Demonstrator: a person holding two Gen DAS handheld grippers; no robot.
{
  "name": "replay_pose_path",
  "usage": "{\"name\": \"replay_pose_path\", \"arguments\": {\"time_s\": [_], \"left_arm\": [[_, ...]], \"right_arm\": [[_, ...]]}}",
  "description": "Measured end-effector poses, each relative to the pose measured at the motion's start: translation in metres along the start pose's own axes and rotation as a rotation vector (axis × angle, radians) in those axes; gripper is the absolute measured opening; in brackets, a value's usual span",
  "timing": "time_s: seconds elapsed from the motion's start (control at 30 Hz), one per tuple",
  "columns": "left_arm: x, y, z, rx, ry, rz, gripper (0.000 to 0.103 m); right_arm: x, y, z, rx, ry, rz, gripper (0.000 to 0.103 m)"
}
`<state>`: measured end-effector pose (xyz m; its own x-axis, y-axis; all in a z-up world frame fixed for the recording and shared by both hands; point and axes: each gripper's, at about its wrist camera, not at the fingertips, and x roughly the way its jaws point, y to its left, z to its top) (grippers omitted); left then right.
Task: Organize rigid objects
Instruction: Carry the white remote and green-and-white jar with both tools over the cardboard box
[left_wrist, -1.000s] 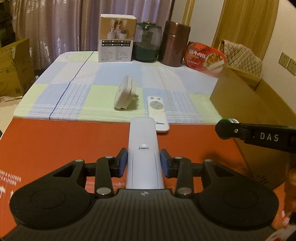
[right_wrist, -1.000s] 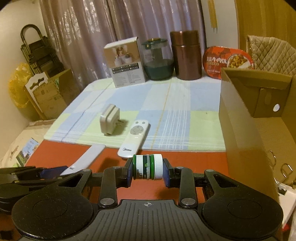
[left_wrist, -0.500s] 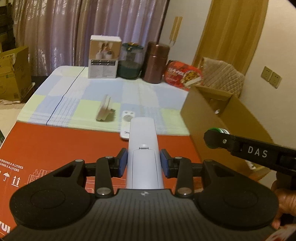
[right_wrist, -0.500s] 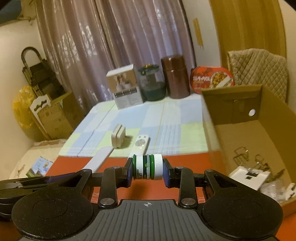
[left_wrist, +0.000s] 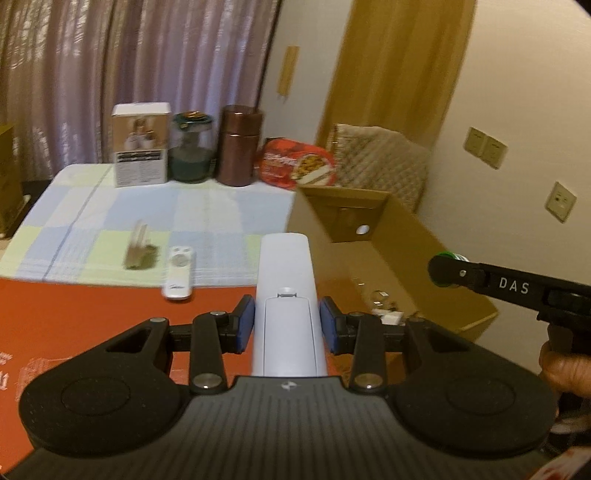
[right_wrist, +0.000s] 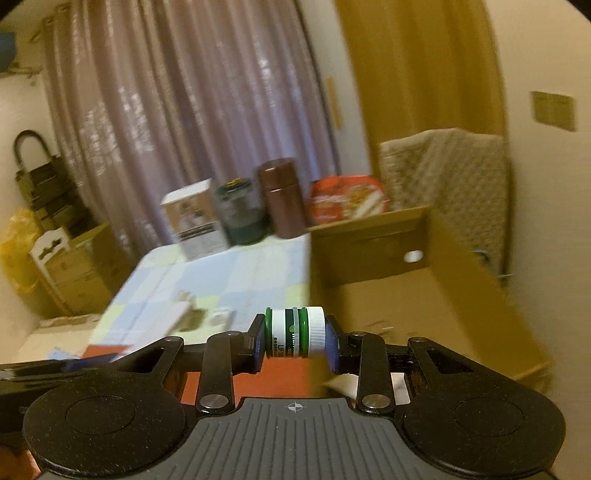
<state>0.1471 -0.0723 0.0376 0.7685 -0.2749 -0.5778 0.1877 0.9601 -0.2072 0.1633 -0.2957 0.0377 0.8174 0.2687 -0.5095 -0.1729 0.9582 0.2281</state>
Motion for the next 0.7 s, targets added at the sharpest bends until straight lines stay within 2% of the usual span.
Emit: {"name": "replay_pose_path", "arguments": {"time_s": [0.1,0.23,0.5,0.7], "left_arm": [[0.008,-0.021,0.005,0.021,0.002,-0.028,0.033],[0.024,-0.046,0.01,0.051,0.015,-0.062,0.033],[0.058,-0.087,0.008,0.107,0.065,-0.103,0.033],[0.082,-0.103,0.002,0.133,0.102,-0.11,0.033]], "right_arm": [[-0.009,-0.033,0.007,0.032,-0.009,-0.062,0.029],[-0.017,-0.064,0.011,0.064,-0.016,-0.098,0.029],[-0.013,-0.092,0.01,0.1,0.0,-0.102,0.029],[-0.001,-0.105,0.005,0.113,0.021,-0.096,0.029]]}}
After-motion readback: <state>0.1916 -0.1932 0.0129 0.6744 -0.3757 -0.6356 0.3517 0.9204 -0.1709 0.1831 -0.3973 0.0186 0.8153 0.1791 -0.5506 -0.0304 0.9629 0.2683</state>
